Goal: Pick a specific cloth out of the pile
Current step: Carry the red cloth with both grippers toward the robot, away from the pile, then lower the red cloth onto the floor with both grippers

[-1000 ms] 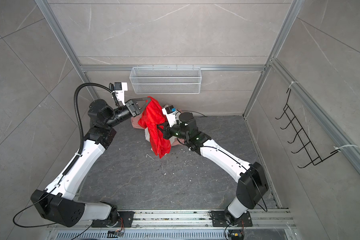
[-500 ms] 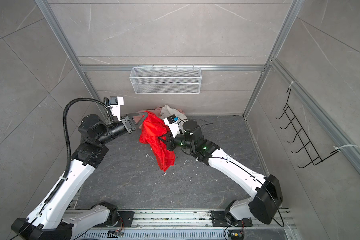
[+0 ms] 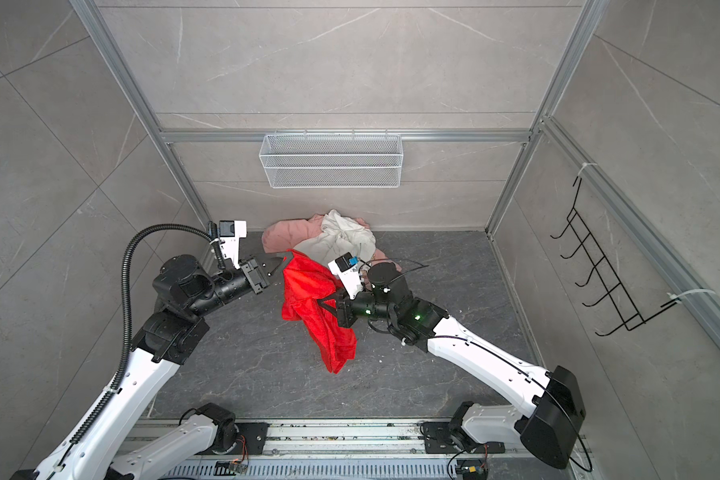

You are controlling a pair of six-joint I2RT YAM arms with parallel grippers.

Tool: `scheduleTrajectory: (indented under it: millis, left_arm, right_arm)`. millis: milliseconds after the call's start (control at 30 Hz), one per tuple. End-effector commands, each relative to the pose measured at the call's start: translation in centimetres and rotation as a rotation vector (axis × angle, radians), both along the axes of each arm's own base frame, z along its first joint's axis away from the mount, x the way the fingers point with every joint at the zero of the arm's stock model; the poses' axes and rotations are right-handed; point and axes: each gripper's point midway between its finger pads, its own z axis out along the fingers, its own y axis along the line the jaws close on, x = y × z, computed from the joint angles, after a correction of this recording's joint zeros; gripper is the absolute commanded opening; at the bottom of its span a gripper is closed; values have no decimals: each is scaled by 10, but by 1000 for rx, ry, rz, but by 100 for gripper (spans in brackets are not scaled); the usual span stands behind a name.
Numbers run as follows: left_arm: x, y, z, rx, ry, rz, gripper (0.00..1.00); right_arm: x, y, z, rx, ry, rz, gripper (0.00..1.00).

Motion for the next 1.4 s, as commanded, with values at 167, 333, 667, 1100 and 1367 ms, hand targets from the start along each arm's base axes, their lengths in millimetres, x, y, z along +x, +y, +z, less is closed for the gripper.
scheduleTrajectory:
  millis: [167,333,667,1100,1367]
  left_arm:
    - [-9,8,-21,3,59,24,0]
    - [-14,11,-55,25,146,35,0]
    - [-36,17,-135,128,355,11,0]
    - [-53,34,-225,109,535,94,0]
    - [-60,40,-267,156,607,116,0]
  right_arm:
    - [-18,-10,-26,-30,101,19,0]
    - [-20,-15,-52,-62,151,-4,0]
    - [-20,-20,-99,-125,216,-34,0]
    - [-21,-28,-168,-230,294,-67,0]
    - [-25,-37,-207,-295,317,-100,0]
